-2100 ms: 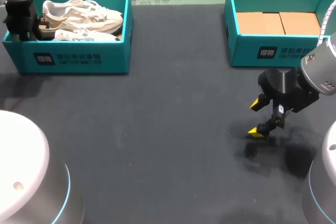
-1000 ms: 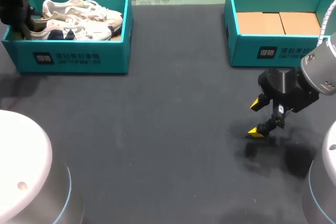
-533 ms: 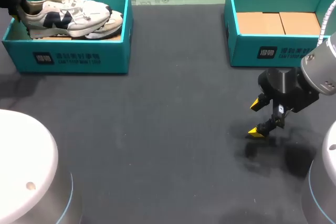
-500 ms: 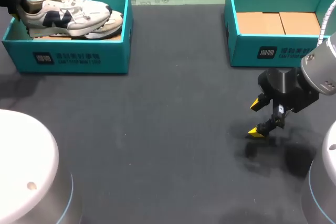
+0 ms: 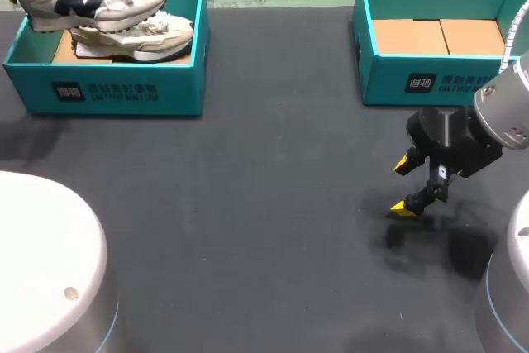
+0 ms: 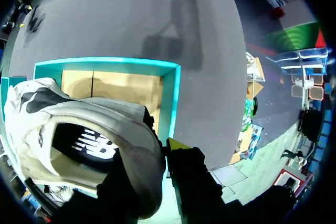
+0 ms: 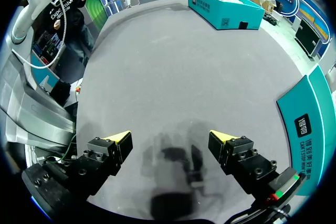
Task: Take the shoe out of the shoebox, open the shoe tongue, remove and reinsert the insole, then place the shoe into the shoebox
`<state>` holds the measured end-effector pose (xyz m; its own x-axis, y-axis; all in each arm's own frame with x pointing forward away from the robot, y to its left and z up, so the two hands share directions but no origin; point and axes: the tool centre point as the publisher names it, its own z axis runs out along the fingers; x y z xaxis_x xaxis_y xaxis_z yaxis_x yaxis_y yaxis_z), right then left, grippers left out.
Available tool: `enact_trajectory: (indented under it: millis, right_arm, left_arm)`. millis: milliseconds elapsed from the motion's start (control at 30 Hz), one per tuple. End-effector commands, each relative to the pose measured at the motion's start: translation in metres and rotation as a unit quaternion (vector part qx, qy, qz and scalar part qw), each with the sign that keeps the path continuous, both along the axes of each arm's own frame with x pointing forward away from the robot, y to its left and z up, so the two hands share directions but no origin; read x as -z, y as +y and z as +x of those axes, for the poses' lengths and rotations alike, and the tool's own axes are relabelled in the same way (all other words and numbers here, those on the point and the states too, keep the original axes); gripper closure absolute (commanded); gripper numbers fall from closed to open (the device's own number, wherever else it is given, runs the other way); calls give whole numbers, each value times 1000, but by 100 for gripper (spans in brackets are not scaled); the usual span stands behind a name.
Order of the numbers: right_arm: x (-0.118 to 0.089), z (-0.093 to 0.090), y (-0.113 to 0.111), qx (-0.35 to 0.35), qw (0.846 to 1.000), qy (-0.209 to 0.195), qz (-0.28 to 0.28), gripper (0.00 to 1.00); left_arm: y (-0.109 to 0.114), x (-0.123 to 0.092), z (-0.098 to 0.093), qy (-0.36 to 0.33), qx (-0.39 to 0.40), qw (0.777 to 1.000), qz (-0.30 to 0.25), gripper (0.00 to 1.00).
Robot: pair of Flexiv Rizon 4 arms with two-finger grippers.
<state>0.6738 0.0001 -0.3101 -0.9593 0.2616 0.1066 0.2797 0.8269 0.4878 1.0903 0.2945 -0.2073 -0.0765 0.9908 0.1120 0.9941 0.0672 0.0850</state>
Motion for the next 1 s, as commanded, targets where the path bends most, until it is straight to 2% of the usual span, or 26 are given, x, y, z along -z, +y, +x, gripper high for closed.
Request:
enact_trajectory:
  millis: [33,167,300,600,833,1000]
  right_arm:
    - [0,-1,0,1,1000,-1,-1,0]
    - [0,-1,0,1,1000,-1,-1,0]
    - [0,-1,0,1,1000,-1,-1,0]
    - [0,-1,0,1,1000,-1,-1,0]
    - [0,-1,0,1,1000,-1,-1,0]
    - [0,-1,0,1,1000,-1,-1,0]
  left_arm:
    - [-2,-18,-5,-1,1,1000,6,100]
    - [-7,-30,-18,-6,8,1000,13,100]
    - [-16,-45,-43,-9,13,1000,20,100]
    - [-45,-67,-114,-10,8,999,30,100]
    - [-75,-72,-171,-13,15,999,43,100]
    - [-104,-70,-214,-9,15,999,47,100]
